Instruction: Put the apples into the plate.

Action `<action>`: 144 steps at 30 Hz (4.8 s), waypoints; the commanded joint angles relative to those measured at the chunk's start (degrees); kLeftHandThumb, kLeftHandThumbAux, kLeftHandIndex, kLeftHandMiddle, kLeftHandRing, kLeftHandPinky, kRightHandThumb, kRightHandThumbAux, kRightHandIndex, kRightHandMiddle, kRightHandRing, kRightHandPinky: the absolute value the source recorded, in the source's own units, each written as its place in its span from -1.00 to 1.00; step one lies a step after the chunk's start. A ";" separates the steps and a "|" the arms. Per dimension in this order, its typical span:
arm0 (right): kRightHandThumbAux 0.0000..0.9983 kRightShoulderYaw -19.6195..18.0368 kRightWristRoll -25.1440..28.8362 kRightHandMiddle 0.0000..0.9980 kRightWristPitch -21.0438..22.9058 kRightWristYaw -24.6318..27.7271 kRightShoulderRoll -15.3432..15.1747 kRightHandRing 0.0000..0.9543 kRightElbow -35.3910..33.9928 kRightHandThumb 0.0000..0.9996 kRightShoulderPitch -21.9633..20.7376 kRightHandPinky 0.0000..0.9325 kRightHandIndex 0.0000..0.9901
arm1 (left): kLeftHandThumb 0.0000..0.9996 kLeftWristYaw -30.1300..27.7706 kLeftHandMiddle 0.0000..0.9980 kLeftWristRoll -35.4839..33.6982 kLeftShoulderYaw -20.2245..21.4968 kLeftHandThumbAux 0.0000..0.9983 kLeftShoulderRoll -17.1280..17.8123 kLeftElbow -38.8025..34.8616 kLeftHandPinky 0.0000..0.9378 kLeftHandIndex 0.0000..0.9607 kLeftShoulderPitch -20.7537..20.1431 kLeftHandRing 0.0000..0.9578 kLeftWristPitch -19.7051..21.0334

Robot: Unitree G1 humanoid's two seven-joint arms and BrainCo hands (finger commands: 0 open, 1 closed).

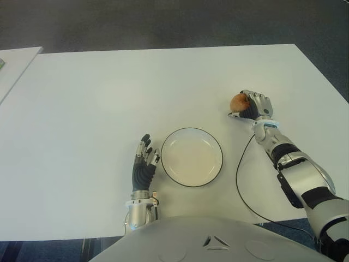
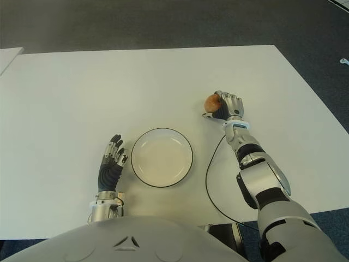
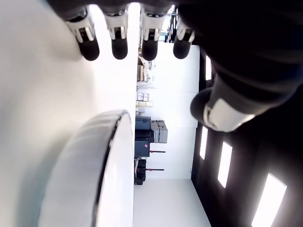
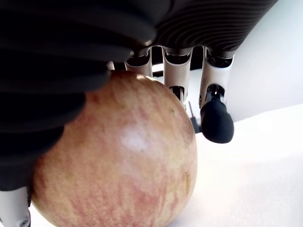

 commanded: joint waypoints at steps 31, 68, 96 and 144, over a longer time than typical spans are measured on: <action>0.64 -2.75 1.24 0.74 -2.59 1.63 -1.16 0.75 -14.12 -0.25 1.16 0.79 0.54 | -0.66 0.98 -0.90 -0.31 -3.06 0.13 -3.64 -2.80 -0.93 -0.96 2.20 -0.94 0.84; 0.65 -1.86 -3.15 0.70 -2.77 29.03 -2.97 0.74 -73.76 -0.42 30.75 0.73 0.58 | -0.69 1.34 -0.86 -0.37 -2.74 0.18 -3.18 -1.00 -0.92 -0.95 1.10 -0.92 0.82; 0.69 1.29 -7.21 0.68 -19.63 35.08 -8.45 0.73 -76.96 -0.59 34.86 0.67 0.55 | -0.79 1.54 -0.97 1.59 -2.95 0.28 -2.11 -1.74 -0.98 -0.99 0.62 -0.99 2.93; -0.01 0.71 -5.46 -0.32 -27.48 42.66 -8.94 -0.34 -72.77 -0.72 31.22 -0.39 -0.44 | -0.80 0.61 -0.98 1.40 -2.52 0.27 -1.55 -0.76 -0.99 -0.96 -0.38 -1.00 2.93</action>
